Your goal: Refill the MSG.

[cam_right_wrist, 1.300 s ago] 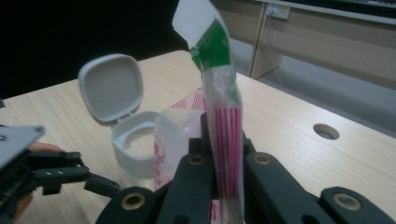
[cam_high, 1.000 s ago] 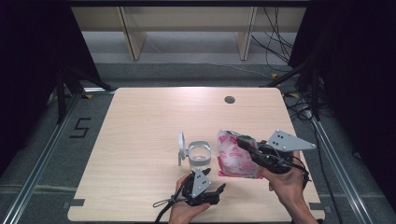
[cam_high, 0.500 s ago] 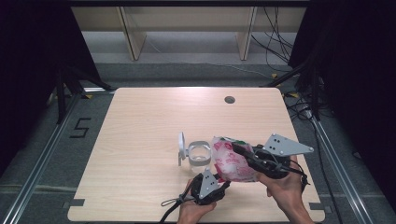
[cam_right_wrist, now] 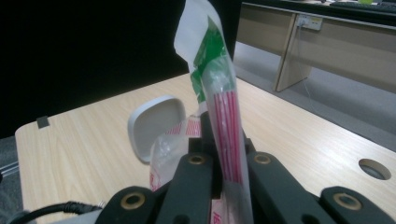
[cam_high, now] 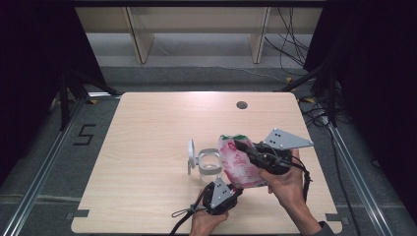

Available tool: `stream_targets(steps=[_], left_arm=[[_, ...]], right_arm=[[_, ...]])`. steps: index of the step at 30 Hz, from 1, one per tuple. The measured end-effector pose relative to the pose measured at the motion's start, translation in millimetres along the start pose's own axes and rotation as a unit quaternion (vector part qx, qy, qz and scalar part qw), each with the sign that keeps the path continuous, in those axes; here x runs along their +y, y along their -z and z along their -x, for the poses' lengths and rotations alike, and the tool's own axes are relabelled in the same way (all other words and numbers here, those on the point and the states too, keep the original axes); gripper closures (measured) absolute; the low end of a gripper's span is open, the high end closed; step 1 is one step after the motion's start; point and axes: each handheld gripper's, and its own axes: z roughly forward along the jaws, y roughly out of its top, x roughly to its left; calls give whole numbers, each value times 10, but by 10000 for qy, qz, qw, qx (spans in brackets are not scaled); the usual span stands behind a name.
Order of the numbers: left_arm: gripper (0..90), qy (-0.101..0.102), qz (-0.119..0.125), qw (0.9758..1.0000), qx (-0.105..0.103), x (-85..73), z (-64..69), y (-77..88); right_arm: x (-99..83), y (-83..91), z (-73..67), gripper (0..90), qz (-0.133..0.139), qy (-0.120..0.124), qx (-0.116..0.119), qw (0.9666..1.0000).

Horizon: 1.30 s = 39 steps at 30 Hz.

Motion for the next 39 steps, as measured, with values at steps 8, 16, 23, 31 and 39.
stream_targets(steps=[8,16,23,31,39], left_arm=[[742,137,67,9999,29,40,-5,-19],[745,115,83,9999,68,110,4,-57],[745,166,93,9997,133,118,30,-90],[746,308,131,9994,109,116,47,-150],[745,212,157,9995,189,124,32,-177]], right_arm=[[49,-163,2,900,-68,-326,-44,9994],[104,-297,-16,900,57,-286,-61,9996],[101,-346,-28,900,24,-329,-286,9990],[76,-472,8,900,33,-210,-403,9990],[75,-545,-26,900,110,-27,-471,9988]])
